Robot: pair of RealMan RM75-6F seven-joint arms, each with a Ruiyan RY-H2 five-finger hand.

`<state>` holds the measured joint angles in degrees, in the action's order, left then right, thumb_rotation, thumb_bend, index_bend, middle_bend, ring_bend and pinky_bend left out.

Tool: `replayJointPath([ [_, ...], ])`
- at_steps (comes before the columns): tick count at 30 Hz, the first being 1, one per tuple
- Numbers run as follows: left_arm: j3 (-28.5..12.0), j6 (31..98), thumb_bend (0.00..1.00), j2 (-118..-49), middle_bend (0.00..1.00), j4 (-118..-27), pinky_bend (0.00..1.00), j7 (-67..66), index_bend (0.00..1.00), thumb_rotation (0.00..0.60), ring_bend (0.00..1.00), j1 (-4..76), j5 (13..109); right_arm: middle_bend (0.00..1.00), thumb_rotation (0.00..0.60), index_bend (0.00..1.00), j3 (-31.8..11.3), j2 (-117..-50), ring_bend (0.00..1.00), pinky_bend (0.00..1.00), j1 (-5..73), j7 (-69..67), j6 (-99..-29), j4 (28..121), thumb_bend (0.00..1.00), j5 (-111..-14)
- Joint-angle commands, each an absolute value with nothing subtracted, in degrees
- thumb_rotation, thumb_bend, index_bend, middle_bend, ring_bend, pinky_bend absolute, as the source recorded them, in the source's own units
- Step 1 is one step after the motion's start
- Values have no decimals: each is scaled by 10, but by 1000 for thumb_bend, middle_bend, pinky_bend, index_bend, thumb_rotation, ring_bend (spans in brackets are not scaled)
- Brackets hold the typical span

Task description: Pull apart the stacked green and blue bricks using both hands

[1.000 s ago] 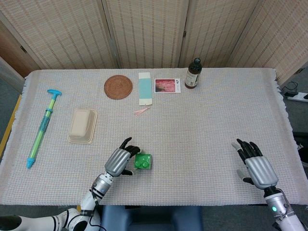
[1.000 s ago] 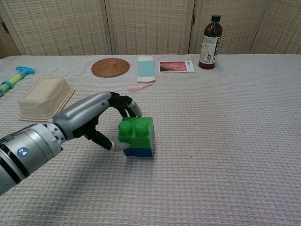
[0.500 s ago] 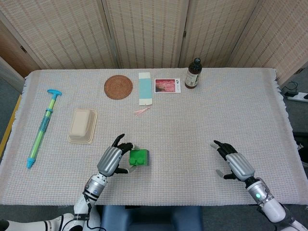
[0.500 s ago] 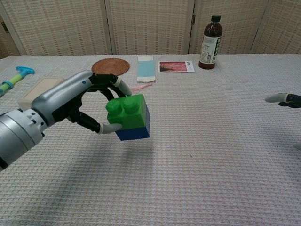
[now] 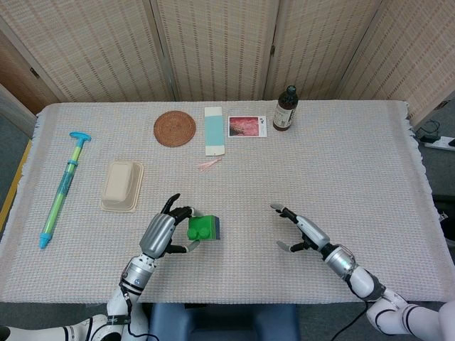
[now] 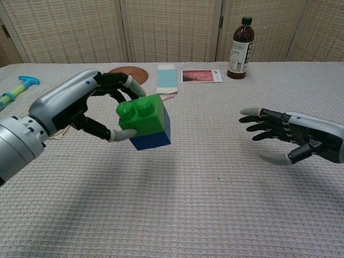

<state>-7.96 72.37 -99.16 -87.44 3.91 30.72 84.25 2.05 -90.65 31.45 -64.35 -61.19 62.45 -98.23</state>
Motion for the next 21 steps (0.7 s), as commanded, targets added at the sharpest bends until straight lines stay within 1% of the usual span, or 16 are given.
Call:
replayJointPath([
  [1, -83, 726, 419, -992, 868, -873, 0, 39, 771, 600, 393, 307, 841, 100, 600, 16, 26, -937, 96, 130, 334, -680, -617, 608, 407, -991],
  [7, -89, 725, 419, -992, 868, -878, 0, 37, 771, 600, 392, 307, 834, 103, 600, 25, 30, -965, 96, 130, 356, -721, -632, 608, 408, -1000],
  [11, -87, 723, 419, -991, 868, -881, 0, 35, 771, 600, 392, 306, 833, 102, 600, 25, 22, -978, 95, 130, 368, -714, -641, 613, 407, -996],
  [21, -81, 723, 419, -992, 868, -888, 0, 31, 771, 600, 391, 305, 837, 104, 600, 28, 13, -995, 96, 130, 390, -705, -631, 628, 407, -975],
])
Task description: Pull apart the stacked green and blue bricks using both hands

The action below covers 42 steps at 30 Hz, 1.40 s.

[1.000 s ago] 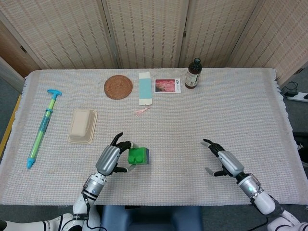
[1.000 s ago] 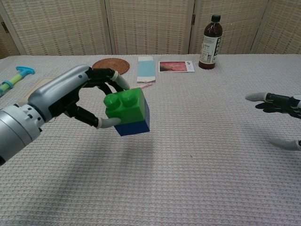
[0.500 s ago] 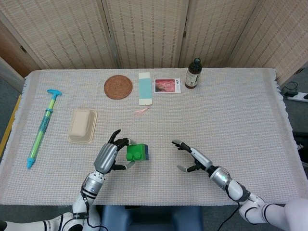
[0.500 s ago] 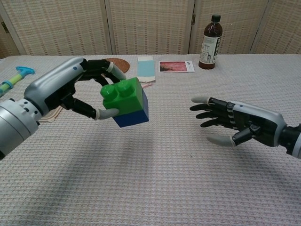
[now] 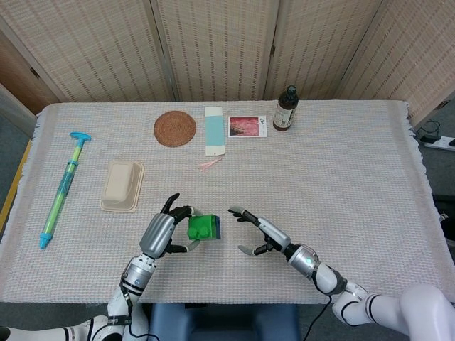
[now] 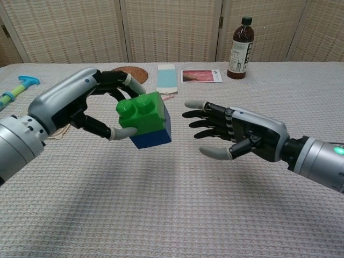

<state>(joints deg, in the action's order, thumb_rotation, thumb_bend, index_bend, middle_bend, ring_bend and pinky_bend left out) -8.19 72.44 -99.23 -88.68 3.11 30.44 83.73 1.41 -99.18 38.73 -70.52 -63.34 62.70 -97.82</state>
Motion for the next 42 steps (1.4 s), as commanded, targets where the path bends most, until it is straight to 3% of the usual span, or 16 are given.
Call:
replayJointPath([
  [1, -80, 720, 419, -992, 868, -889, 0, 30, 771, 600, 390, 305, 837, 109, 600, 31, 12, -997, 102, 130, 391, -705, -630, 628, 407, -972],
  [35, -77, 716, 419, -995, 868, -878, 0, 67, 771, 600, 386, 307, 846, 174, 600, 116, -13, -1078, 164, 172, 417, -708, -608, 612, 407, -920],
  [42, -74, 718, 419, -996, 868, -880, 0, 68, 771, 600, 387, 306, 849, 242, 600, 221, -19, -1091, 215, 234, 418, -698, -606, 607, 407, -911],
])
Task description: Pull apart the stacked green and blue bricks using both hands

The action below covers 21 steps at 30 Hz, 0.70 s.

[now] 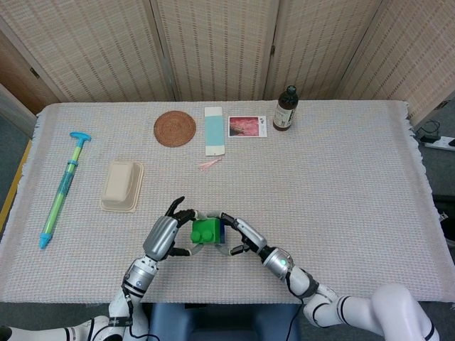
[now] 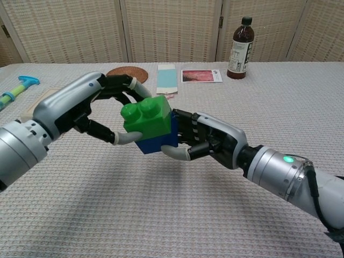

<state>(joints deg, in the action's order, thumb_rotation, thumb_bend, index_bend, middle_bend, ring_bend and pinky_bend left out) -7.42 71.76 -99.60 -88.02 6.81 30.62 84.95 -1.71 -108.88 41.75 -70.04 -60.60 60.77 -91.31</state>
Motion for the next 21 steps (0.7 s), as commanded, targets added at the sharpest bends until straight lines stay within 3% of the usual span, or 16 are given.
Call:
replayJointPath([
  [1, -74, 717, 419, -997, 868, -879, 0, 68, 770, 600, 386, 306, 849, 260, 600, 248, -20, -1093, 227, 245, 417, -695, -606, 607, 407, -910],
  [4, -73, 716, 419, -998, 868, -878, 0, 70, 771, 600, 387, 306, 848, 325, 600, 338, -22, -1096, 275, 312, 417, -689, -608, 609, 407, -908],
  [10, -72, 716, 419, -1000, 868, -877, 0, 72, 771, 600, 387, 305, 849, 381, 600, 416, -30, -1102, 333, 401, 412, -674, -614, 610, 407, -899],
  [21, -72, 718, 420, -1003, 868, -875, 0, 75, 771, 600, 387, 305, 851, 585, 600, 685, -46, -1116, 530, 600, 401, -636, -621, 610, 407, -880],
])
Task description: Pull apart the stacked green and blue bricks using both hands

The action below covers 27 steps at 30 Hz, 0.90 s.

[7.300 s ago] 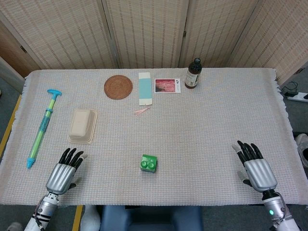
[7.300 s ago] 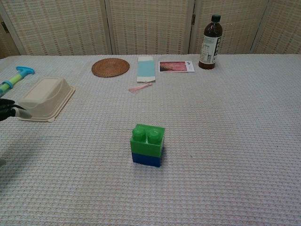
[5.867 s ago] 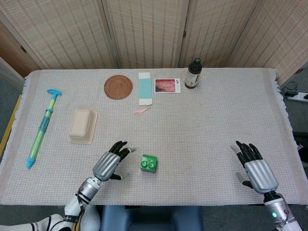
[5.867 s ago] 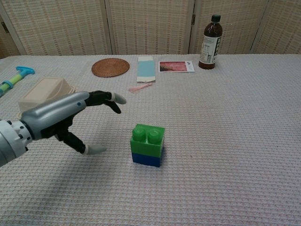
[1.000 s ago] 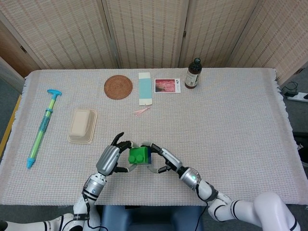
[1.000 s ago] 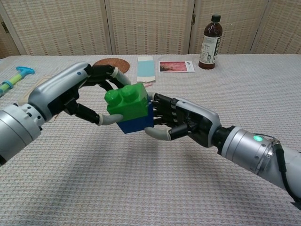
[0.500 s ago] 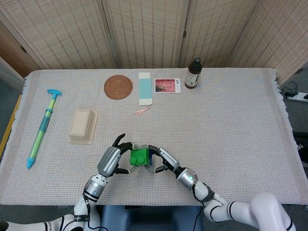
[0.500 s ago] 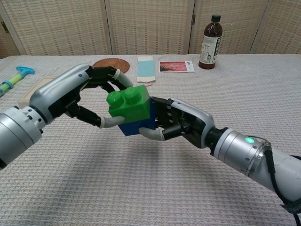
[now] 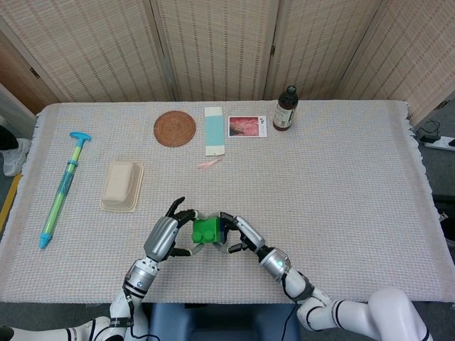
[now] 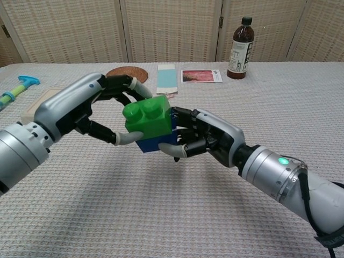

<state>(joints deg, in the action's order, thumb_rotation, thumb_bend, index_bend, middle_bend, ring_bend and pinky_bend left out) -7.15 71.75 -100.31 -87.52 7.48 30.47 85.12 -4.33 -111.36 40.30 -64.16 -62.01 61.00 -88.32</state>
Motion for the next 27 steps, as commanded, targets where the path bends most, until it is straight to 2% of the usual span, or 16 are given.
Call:
replayJointPath([
  [1, -72, 718, 420, -1003, 868, -875, 0, 76, 771, 600, 387, 305, 852, 595, 600, 698, -46, -1117, 538, 607, 400, -633, -621, 610, 407, -879],
  [9, -73, 720, 420, -1002, 868, -875, 0, 82, 771, 600, 387, 305, 855, 625, 600, 744, -50, -1120, 555, 621, 397, -623, -620, 609, 407, -876],
  [27, -73, 723, 420, -1001, 869, -870, 0, 96, 774, 600, 386, 306, 861, 643, 600, 768, -51, -1124, 565, 623, 391, -630, -625, 597, 407, -882],
])
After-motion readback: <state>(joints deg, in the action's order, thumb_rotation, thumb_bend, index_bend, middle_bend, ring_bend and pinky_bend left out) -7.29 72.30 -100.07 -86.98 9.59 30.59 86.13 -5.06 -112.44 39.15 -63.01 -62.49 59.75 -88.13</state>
